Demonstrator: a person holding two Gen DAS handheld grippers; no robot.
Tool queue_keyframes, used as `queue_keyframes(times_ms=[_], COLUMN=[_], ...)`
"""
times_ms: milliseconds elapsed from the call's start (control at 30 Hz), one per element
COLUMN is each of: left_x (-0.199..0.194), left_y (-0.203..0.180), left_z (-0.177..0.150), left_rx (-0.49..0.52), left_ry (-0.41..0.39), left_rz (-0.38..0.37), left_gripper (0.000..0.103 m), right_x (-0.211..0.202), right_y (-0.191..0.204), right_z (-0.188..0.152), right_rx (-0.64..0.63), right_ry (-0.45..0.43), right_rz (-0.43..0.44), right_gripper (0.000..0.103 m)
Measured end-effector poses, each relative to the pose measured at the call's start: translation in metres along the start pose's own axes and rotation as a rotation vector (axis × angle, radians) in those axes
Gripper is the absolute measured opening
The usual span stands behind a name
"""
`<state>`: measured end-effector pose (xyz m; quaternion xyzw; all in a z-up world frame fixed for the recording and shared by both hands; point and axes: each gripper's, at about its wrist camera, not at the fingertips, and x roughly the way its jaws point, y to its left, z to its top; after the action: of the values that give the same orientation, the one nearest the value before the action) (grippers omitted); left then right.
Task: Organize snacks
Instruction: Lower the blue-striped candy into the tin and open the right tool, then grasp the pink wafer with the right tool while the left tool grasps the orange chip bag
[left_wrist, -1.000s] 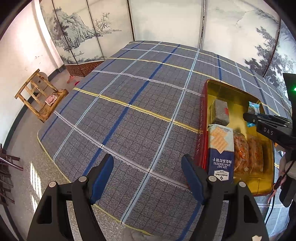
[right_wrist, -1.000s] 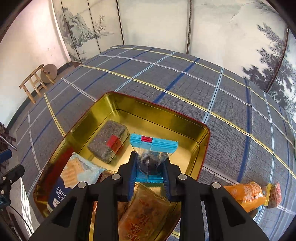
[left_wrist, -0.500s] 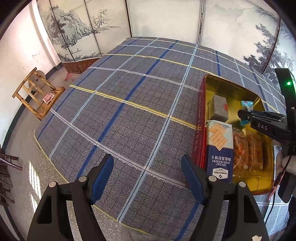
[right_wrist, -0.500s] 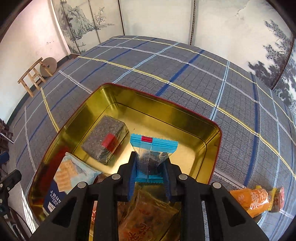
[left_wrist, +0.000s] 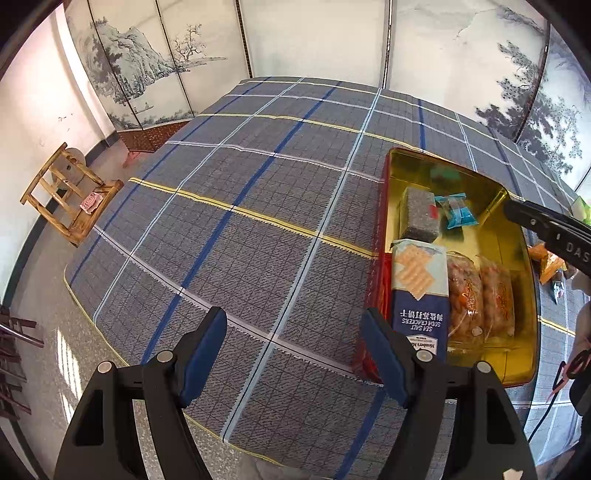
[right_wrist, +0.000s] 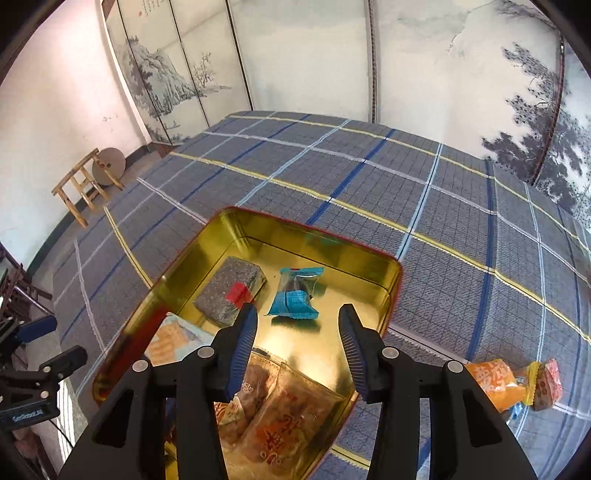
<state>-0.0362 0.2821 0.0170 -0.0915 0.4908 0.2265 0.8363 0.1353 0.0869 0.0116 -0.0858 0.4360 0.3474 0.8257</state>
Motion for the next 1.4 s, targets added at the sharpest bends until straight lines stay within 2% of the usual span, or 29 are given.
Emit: queue_keyframes(times_ms=[167, 400, 567, 700, 1033, 1133, 1200, 1400], left_x=[-0.003, -0.011, -0.016, -0.019, -0.015, -0.012, -0.013, -0.010], left_y=[-0.018, -0.054, -0.083, -0.109, -0.172, -0.191, -0.205, -0.242], left_z=[0.002, 0.006, 0.011, 0.017, 0.033, 0.035, 0.036, 0.036], left_rx=[0.037, 0.118, 0.167, 0.203, 0.292, 0.317, 0.340, 0.410], left_ry=[-0.007, -0.027, -0.035, -0.038, -0.031, -0.026, -0.027, -0.050], left_rz=[-0.017, -0.046, -0.099, -0.141, -0.189, -0.202, -0.226, -0.277], left_gripper=[0.073, 0.073, 0.073, 0.073, 0.073, 0.073, 0.073, 0.073], right_x=[-0.039, -0.067, -0.070, -0.055, -0.020, -0.019, -0.021, -0.040], right_y=[-0.051, -0.150, -0.191, -0.206, -0.214, -0.211, -0.210, -0.228], right_z=[-0.012, -0.047, -0.071, -0.084, -0.087, -0.088, -0.091, -0.111], right_rx=[0.034, 0.167, 0.189, 0.190, 0.142, 0.134, 0.141, 0.229], right_ry=[-0.045, -0.006, 0.031, 0.059, 0.023, -0.006, -0.014, -0.046], right_rz=[-0.078, -0.237, -0.281, -0.275, -0.262, -0.255, -0.252, -0.282], right_gripper=[0.047, 0.048, 0.048, 0.048, 0.048, 0.039, 0.026, 0.025])
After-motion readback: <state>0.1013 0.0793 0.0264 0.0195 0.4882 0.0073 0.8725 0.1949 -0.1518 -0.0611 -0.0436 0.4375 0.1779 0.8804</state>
